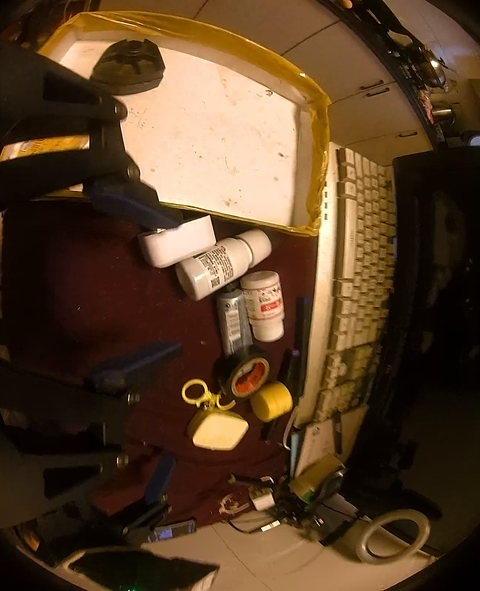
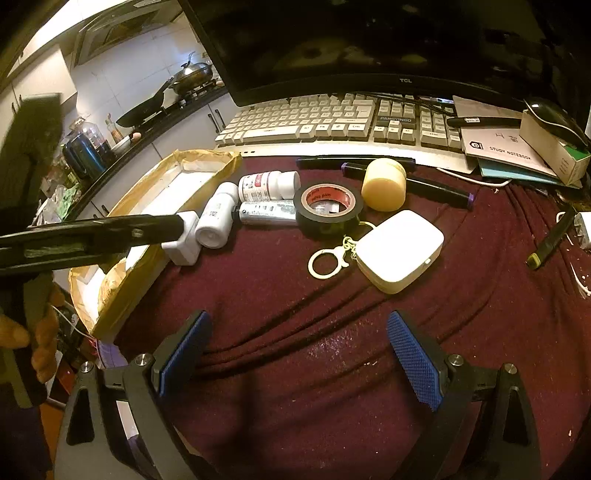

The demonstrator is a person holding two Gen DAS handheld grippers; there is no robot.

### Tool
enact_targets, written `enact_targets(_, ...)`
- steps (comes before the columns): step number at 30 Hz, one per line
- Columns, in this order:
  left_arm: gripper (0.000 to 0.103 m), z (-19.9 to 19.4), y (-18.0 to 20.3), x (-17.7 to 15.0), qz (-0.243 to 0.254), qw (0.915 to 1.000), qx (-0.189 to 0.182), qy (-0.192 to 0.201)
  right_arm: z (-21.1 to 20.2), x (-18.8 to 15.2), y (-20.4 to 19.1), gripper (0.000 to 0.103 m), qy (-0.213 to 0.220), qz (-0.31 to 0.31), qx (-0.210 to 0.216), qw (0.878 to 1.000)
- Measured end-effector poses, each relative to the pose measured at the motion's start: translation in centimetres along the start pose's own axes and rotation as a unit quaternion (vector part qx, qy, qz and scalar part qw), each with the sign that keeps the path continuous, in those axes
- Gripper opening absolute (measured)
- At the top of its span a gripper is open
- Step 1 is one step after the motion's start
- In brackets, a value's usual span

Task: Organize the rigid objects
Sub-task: 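Move the right tool to the white square case and grasp it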

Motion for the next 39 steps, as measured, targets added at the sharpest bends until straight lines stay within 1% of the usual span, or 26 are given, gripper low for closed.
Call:
enact_targets(1,0.054,0.6,-0.1,0.0,0.001,1.0,0.006,-0.006,0.0,0.0,0.0,0.094,0.0,0.0,0.0,1.0)
enact_targets(3,0.054,1.2,-0.4,0.3,0.005,0.9996,0.027,0.001,0.0,0.0,0.3,0.094,0.0,0.001,-0.001,1.0)
enact_targets(7,0.054,1.2,-0.4,0.4,0.008,0.9994,0.033,-0.001,-0.2,0.2,1.2,0.094,0.001,0.009,-0.009,1.0)
enact_targets(11,0.054,0.7,-0.3,-0.6,0.016,0.9992,0.035,-0.004,-0.7,0.4,2.4,0.094,0.006,0.018,-0.015,1.0)
enact_targets(13,0.054,0.5,0.1,-1.0,0.017,0.9995,0.026,-0.005,-0.7,0.5,3.3,0.094,0.005,0.025,-0.022,0.999)
enact_targets(15,0.054,0.4,1.1,-1.3,0.013,0.9998,0.001,-0.012,-0.4,0.6,4.6,0.094,0.0,0.04,-0.036,0.999)
enact_targets(16,0.054,0.3,1.6,-1.3,0.014,0.9998,-0.006,-0.012,-0.2,0.7,5.5,0.094,-0.002,0.056,-0.044,0.997)
enact_targets(19,0.054,0.1,2.8,-0.7,0.027,0.9996,-0.009,-0.003,0.7,1.1,7.9,0.094,-0.007,0.102,-0.055,0.993)
enact_targets(22,0.054,0.1,3.2,0.4,0.029,0.9996,-0.008,-0.001,1.5,1.9,8.9,0.092,-0.007,0.125,-0.061,0.99)
enact_targets(23,0.054,0.2,3.3,0.9,0.033,0.9994,-0.005,-0.001,1.8,2.1,9.1,0.088,-0.011,0.127,-0.065,0.99)
enact_targets(24,0.054,0.3,3.3,1.2,0.036,0.9993,-0.003,0.0,2.1,2.3,9.1,0.08,-0.015,0.129,-0.069,0.989)
enact_targets(25,0.054,0.4,3.3,1.6,0.04,0.9992,0.0,-0.002,2.5,2.3,9.1,0.077,-0.019,0.13,-0.069,0.989)
enact_targets(26,0.054,0.7,3.4,1.9,0.042,0.9991,0.001,-0.006,2.8,2.4,8.9,0.076,-0.021,0.129,-0.069,0.989)
enact_targets(30,0.054,1.9,4.2,2.9,0.046,0.9988,-0.007,-0.018,3.3,2.8,8.7,0.075,-0.03,0.109,-0.108,0.988)
enact_targets(34,0.054,3.0,5.2,3.2,0.061,0.9978,-0.003,-0.023,3.7,2.6,8.7,0.075,-0.04,0.068,-0.146,0.986)
enact_targets(35,0.054,3.3,5.6,3.2,0.067,0.9974,-0.002,-0.025,3.5,2.5,8.6,0.069,-0.04,0.062,-0.149,0.986)
enact_targets(36,0.054,3.4,5.7,3.1,0.071,0.9971,-0.002,-0.026,3.3,2.3,8.8,0.061,-0.039,0.054,-0.155,0.986)
enact_targets(39,0.054,4.0,6.4,2.8,0.088,0.9956,0.001,-0.03,2.4,1.7,9.6,0.061,-0.039,0.059,-0.146,0.987)
Point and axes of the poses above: each gripper's, at about its wrist camera, not at the fingertips, and z roughly the way its jaws point, y to its right, x to its top, the point moved 9 cm from there along z, roughly the way its jaws point, and after that the axes turned 9 degrees about -z, right-handed, at the moved point
